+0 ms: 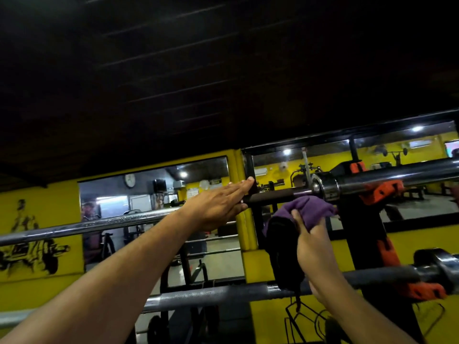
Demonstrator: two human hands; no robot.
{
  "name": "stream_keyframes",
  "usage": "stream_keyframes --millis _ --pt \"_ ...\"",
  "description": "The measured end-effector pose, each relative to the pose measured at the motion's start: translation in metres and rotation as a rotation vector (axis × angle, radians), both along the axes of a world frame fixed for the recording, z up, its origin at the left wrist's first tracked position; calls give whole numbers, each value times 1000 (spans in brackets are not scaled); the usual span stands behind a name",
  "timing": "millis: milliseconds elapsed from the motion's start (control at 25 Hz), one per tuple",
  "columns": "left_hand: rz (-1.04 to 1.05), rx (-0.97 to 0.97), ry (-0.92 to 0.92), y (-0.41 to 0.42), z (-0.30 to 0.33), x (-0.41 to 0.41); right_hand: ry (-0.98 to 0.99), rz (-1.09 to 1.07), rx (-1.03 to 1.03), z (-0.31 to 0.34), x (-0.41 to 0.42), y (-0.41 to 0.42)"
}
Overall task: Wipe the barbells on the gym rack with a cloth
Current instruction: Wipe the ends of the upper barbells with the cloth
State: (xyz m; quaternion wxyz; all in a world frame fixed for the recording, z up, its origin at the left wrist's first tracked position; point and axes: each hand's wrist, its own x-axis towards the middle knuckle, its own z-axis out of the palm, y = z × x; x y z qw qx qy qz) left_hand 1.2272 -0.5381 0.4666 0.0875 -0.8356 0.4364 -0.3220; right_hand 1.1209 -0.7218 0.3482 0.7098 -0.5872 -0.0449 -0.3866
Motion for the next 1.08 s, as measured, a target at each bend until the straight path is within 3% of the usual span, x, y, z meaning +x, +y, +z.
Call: stream_keyframes --millis 80,160,240,280,400,480,560,720,800,960,1000,1080 --pt "-32 -78 17 15 -2 -3 -77 -110 -227 -2 -23 9" --pt "12 -215 11 47 -8 7 -355 -216 -423 9 -34 9" --pt "107 -317 -18 84 -19 20 -525 -455 -690 30 -22 -3" --pt "132 -339 -46 98 -26 25 -514 -577 -850 43 -10 -11" --pt "179 -338 -93 118 -36 33 -190 -895 -1364 58 26 -31" --pt "186 -333 -102 120 -37 33 -94 -991 -1580 58 40 -39" --pt "176 -318 -94 121 -36 31 -28 -966 -1607 72 39 -37" --pt "172 -300 -31 121 -28 22 226 -653 -1433 119 45 -3" --pt "170 -336 -18 131 -25 24 164 -653 -1505 111 55 24" --pt "200 -361 -41 151 -26 35 -308 -883 -1680 57 55 13" --pt "200 -352 -53 151 -28 38 -342 -894 -1665 58 52 -1" --pt "189 -352 -69 150 -30 43 -145 -823 -1573 76 49 -5"
